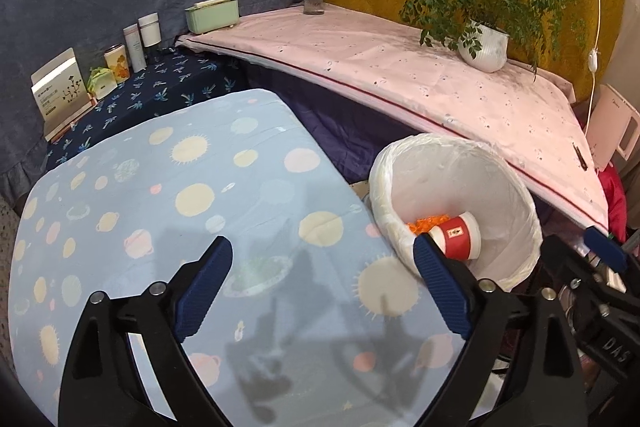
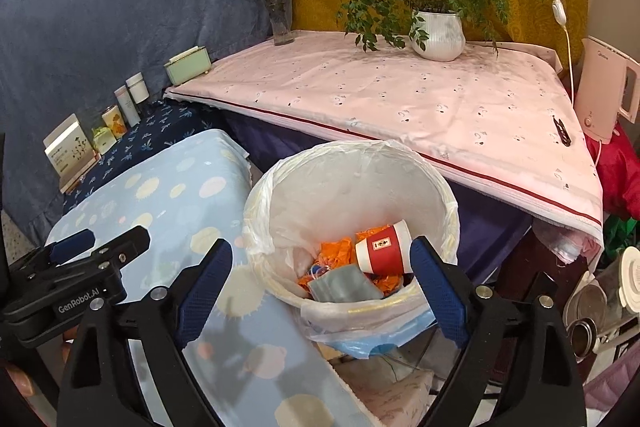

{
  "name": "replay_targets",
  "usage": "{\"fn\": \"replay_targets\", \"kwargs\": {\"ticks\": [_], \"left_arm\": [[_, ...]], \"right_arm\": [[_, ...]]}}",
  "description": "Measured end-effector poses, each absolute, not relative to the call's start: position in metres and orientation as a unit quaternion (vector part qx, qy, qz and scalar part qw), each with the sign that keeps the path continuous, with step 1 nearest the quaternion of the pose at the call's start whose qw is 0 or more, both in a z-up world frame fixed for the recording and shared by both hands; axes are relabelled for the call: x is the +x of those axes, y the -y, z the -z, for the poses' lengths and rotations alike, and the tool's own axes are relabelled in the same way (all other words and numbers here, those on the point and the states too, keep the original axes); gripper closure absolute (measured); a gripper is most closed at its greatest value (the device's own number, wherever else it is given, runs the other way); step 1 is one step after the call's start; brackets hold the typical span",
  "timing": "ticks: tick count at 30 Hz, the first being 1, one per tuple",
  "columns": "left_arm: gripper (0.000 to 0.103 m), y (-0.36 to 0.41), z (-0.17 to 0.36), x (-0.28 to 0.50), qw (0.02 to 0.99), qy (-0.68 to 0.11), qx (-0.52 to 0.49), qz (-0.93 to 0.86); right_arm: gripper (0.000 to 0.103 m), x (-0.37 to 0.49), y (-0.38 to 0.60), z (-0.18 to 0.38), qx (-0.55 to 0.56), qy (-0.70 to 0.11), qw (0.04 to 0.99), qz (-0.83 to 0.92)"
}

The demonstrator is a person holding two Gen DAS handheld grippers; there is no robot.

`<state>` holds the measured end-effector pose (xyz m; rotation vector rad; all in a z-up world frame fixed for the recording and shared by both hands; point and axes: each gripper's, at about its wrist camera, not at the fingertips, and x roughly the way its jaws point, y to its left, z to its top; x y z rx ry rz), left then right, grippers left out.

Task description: Collect trash

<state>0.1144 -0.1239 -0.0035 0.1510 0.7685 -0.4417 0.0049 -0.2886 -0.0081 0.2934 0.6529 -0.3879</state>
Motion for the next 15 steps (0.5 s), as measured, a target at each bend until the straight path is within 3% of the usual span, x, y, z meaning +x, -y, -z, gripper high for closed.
{"fn": "replay_targets", "kwargs": {"ticks": [3,15], "left_arm": [[0.014,0.120,0.009,0.110,0.900,-0.374,0.082,0.208],[0.011,0.112,0.019,0.094,0.896,-0.382,0.095,0.204]], "right_arm": [[0.005,-0.001,0.287,0.011,0.134,-0.323,0.916,0.198],[0.006,-0.016,0.283,0.023,0.110,-0.350,0.905,0.217]]}}
